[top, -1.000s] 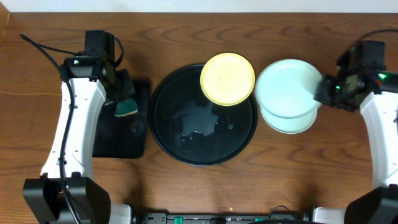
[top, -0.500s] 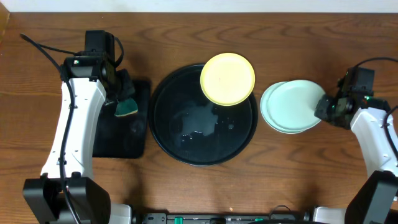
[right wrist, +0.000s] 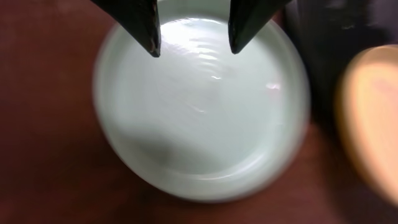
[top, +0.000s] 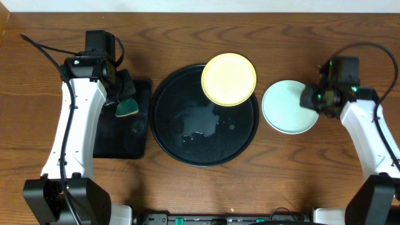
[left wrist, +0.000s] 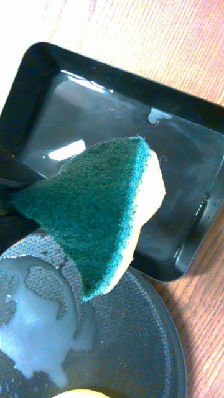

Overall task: Clean dirty plates on tray and stack at the side
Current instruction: 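Move the right gripper to grip the yellow plate rim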

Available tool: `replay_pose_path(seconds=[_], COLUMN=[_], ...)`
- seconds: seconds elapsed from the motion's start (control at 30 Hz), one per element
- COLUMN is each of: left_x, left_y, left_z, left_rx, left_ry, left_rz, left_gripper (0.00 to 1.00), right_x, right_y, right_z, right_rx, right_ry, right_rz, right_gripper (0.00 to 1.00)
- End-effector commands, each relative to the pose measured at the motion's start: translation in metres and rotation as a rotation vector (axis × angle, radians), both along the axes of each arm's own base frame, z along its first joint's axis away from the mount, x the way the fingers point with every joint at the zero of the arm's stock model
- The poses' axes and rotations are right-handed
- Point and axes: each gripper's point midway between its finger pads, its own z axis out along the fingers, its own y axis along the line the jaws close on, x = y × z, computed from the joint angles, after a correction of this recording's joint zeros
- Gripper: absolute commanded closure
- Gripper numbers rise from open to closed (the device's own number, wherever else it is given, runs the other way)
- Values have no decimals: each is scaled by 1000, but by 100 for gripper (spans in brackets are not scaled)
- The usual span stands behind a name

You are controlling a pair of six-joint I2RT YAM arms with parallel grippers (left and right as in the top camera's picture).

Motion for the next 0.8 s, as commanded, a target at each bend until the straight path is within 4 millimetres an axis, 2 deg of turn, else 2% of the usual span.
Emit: replay_pose_path(seconds=[0.0,0.2,0.3,0.4,0.53,0.67,0.77], left_x=[-1,-1,-1,-1,-1,-1,-1], left_y=[2,2,2,2,2,2,2], left_z=[-4,-4,-4,-4,-4,-4,-4], left_rx=[14,14,14,14,14,14,14], left_ry=[12,12,12,12,12,12,12], left_rz=[-14,-14,-14,-14,-14,-14,-14], left_gripper=[92,92,92,93,93,93,93], right_x=[31,84,110,132,144,141,137], right_y=[34,84,99,115,133,142,147], right_z=[26,35,25,5,-25,-60,-75], right_rx=[25,16,3,1,14,13,13], right_ry=[-48,-8,3,5,16,71,101], right_rz=[129,369,426,484,545,580,596], right_gripper=[67,58,57,54,56,59,69])
